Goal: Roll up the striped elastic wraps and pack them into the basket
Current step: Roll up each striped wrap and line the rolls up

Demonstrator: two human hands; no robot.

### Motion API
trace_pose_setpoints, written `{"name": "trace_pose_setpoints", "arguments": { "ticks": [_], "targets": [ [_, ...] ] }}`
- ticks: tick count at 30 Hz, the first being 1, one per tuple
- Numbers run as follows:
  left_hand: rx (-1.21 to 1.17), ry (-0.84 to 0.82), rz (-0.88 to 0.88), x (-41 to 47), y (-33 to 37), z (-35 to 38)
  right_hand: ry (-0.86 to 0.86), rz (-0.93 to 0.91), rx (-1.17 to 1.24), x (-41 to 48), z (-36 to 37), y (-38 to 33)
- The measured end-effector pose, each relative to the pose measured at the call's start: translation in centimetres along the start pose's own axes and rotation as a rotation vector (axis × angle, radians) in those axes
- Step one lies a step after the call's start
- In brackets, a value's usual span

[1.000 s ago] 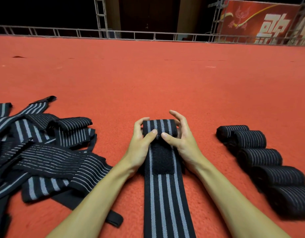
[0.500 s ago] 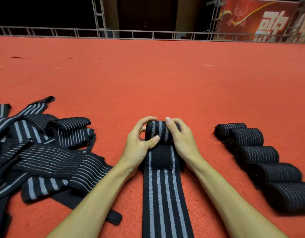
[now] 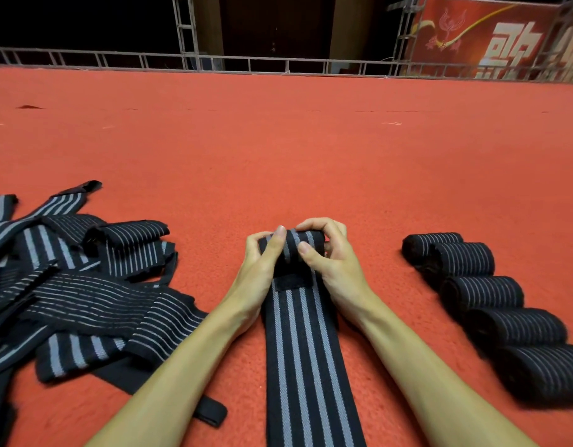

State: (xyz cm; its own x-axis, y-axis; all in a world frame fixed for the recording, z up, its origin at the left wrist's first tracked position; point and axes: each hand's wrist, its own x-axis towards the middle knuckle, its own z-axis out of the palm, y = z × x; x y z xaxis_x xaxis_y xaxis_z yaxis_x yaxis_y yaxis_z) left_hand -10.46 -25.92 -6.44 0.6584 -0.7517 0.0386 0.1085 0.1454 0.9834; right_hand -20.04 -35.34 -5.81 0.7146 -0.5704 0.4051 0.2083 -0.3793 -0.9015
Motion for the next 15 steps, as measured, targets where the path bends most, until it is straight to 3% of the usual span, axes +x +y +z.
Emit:
{"name": "trace_pose_setpoints", "arguments": {
  "ticks": [7,11,15],
  "targets": [
    [-0.149,0.034,0.021,-0.4,0.5,-0.3,-0.002,-0.048,0.022,0.1,-0.4,-0.1],
    [-0.132,0.002,0.069,-0.4,0.3,-0.3,0.115,0.084,0.029,0.5,-0.4,0.5],
    [-0.027,-0.028,0.142,-0.2,0.1,-0.6,0.114,0.176,0.017,0.7,-0.4,0.8]
  ]
}}
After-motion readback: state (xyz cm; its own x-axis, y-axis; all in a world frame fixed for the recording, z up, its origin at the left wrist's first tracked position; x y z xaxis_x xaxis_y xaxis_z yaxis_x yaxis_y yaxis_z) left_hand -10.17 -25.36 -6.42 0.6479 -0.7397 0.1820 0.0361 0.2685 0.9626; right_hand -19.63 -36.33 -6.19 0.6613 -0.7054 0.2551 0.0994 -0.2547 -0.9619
